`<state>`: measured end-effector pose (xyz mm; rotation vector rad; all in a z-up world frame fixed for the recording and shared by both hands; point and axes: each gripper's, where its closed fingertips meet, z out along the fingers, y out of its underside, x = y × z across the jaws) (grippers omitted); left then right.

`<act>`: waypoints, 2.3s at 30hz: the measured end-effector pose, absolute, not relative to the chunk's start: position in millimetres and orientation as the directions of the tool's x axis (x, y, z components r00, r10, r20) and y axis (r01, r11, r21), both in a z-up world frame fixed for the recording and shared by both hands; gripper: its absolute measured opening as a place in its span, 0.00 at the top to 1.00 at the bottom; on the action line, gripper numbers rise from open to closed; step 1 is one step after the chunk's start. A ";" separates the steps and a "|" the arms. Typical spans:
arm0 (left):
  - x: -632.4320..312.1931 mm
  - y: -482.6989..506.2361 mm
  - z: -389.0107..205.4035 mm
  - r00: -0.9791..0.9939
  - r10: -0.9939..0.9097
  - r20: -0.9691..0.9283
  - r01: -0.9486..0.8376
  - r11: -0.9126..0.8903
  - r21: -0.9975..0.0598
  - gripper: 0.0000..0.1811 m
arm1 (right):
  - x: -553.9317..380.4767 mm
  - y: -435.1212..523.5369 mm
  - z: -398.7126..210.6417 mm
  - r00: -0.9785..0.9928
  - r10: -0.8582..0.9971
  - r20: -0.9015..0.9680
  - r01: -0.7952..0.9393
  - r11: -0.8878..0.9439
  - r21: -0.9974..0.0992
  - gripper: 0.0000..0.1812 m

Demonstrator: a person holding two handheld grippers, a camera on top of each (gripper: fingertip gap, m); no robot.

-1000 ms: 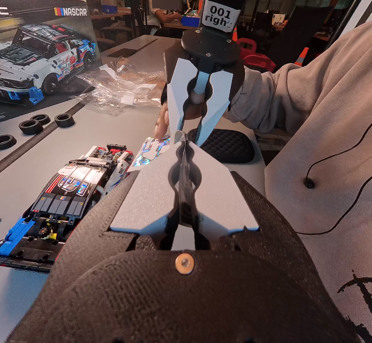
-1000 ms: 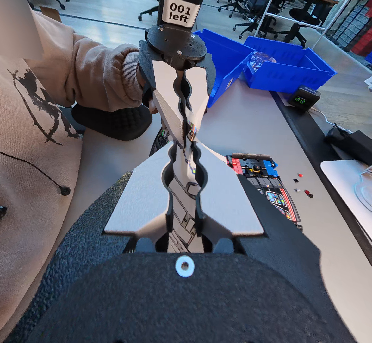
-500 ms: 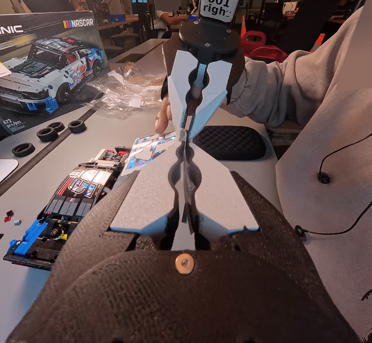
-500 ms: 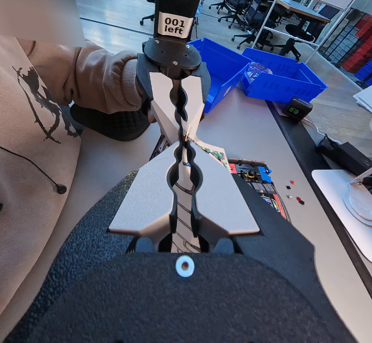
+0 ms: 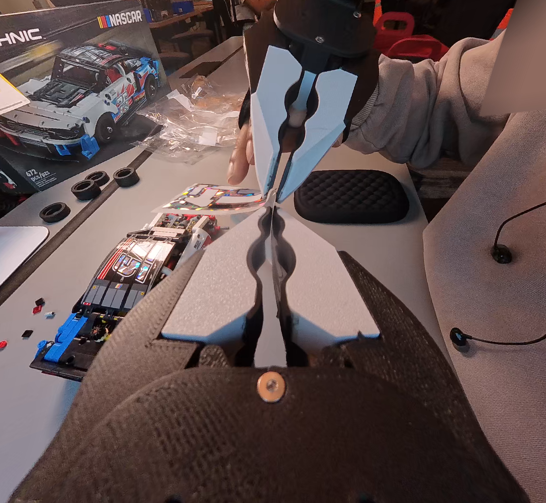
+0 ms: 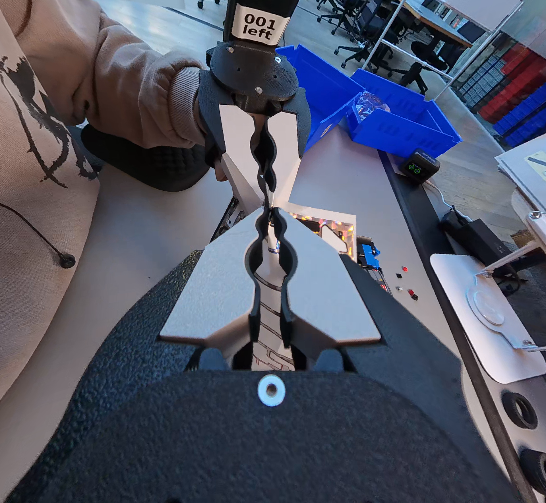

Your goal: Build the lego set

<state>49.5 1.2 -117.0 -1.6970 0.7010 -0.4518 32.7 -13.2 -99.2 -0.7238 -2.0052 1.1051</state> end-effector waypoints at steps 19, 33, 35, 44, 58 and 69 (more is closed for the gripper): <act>49.4 -2.3 -117.3 0.752 -0.642 -0.151 -0.273 -0.096 -0.957 1.00 | 34.6 -13.4 -100.3 -0.559 0.746 0.361 0.140 0.514 -0.846 0.99; 50.5 -5.3 -111.8 0.749 -0.636 -0.186 -0.293 -0.066 -0.954 1.00 | 41.1 -13.7 -93.7 -0.636 0.750 0.180 0.178 0.370 -0.912 1.00; 50.5 -5.7 -110.6 0.749 -0.635 -0.190 -0.295 -0.063 -0.953 1.00 | 42.4 -11.6 -92.8 -0.651 0.748 0.130 0.194 0.329 -0.924 1.00; 47.5 -7.4 -102.5 0.754 -0.635 -0.167 -0.262 -0.059 -0.963 1.00 | 48.5 0.6 -80.4 -0.685 0.727 -0.050 0.214 0.135 -0.967 1.00; -68.8 8.7 -72.1 0.820 -0.538 0.198 0.024 -0.312 -0.950 1.00 | 75.3 46.5 -39.4 -0.598 0.801 -0.027 0.089 0.032 -0.996 1.00; -310.6 86.3 -138.0 0.887 -0.159 0.433 0.204 -0.708 -0.677 1.00 | 92.5 90.3 -52.7 -0.479 0.873 -0.093 0.098 -0.052 -0.994 1.00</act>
